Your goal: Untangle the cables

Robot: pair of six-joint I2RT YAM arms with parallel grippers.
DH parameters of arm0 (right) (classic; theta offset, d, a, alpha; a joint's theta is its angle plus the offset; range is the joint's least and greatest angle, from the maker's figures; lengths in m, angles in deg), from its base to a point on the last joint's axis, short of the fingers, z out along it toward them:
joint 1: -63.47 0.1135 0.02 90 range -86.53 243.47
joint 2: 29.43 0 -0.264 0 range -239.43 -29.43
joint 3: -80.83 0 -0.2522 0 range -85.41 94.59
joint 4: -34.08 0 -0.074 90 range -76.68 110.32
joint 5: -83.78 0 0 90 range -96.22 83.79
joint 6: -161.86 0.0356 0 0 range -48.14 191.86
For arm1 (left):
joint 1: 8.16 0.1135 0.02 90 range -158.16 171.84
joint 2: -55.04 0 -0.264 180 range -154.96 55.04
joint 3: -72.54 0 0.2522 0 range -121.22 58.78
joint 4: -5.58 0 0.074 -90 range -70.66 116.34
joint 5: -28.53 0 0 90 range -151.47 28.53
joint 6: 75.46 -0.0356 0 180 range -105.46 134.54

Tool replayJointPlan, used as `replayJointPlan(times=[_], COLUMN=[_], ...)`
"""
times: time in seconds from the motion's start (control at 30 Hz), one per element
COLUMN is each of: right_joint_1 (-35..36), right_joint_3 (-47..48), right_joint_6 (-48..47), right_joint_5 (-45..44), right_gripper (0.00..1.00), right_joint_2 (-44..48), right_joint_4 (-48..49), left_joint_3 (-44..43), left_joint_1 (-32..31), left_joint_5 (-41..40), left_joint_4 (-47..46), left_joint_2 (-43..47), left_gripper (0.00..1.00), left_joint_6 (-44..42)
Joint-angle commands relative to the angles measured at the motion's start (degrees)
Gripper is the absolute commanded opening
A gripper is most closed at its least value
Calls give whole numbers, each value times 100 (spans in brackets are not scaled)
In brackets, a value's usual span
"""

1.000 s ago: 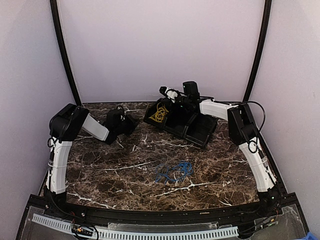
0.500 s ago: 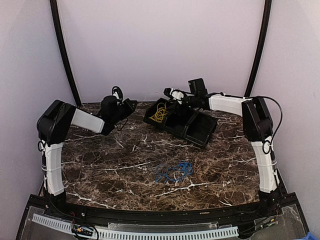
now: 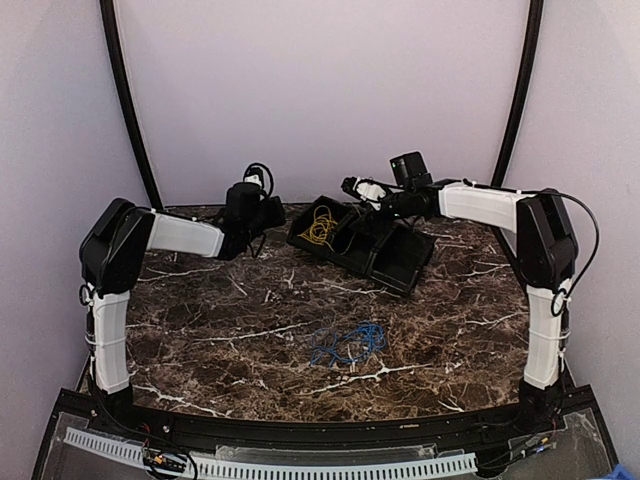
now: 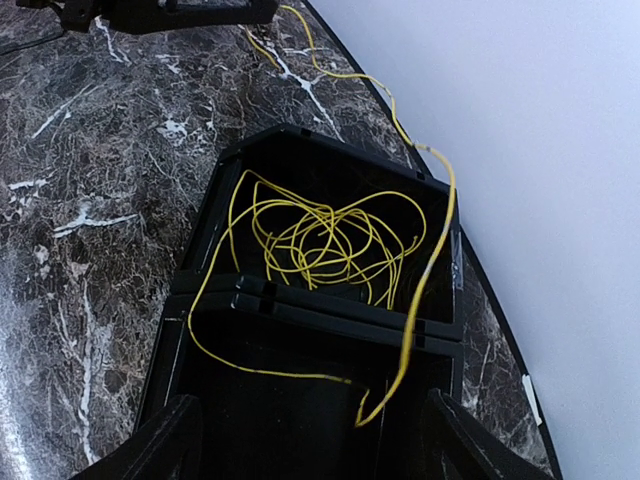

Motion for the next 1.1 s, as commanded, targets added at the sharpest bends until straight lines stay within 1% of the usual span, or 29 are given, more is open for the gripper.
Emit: replayJointPlan(times=[0.0, 0.07, 0.2, 0.37, 0.5, 0.57, 0.67, 0.77, 0.8, 0.83, 0.93, 1.07], right_joint_1=[-36, -34, -38, -40, -46, -50, -46, -43, -43, -41, -28, 8], right_joint_3=[391, 449, 587, 813, 1168, 1360, 1832, 2342, 2450, 2520, 2639, 2634], right_joint_6=[332, 342, 293, 317, 291, 313, 367, 403, 413, 426, 511, 577], right_joint_5=[-261, -308, -275, -534, -579, -626, -777, -857, -838, -811, -689, -315], right_gripper=[77, 77, 74, 70, 63, 58, 51, 43, 39, 32, 0, 0], right_joint_2=[-149, -183, -357, -645, -878, -1009, -1280, -1605, -1667, -1695, -1681, -1423], right_joint_4=[-109, -55, -105, 21, 52, 107, 83, -8, -15, 7, 61, 134], left_joint_3=[-56, 66, 234, 304, 334, 339, 335, 285, 268, 251, 235, 357], left_joint_1=[112, 199, 275, 275, 275, 275, 276, 275, 275, 275, 275, 262], left_joint_5=[-779, -711, -157, 66, 158, 186, 213, 256, 284, 311, 338, 287], left_joint_4=[231, 83, -279, -374, -390, -388, -384, -325, -303, -271, -217, -214], left_joint_2=[474, 597, 850, 1117, 1285, 1355, 1439, 1514, 1525, 1543, 1594, 1830], left_gripper=[0, 0, 0, 0, 0, 0, 0, 0, 0, 0, 0, 0], left_joint_6=[-291, -245, -426, -489, -597, -648, -743, -811, -837, -848, -888, -1012])
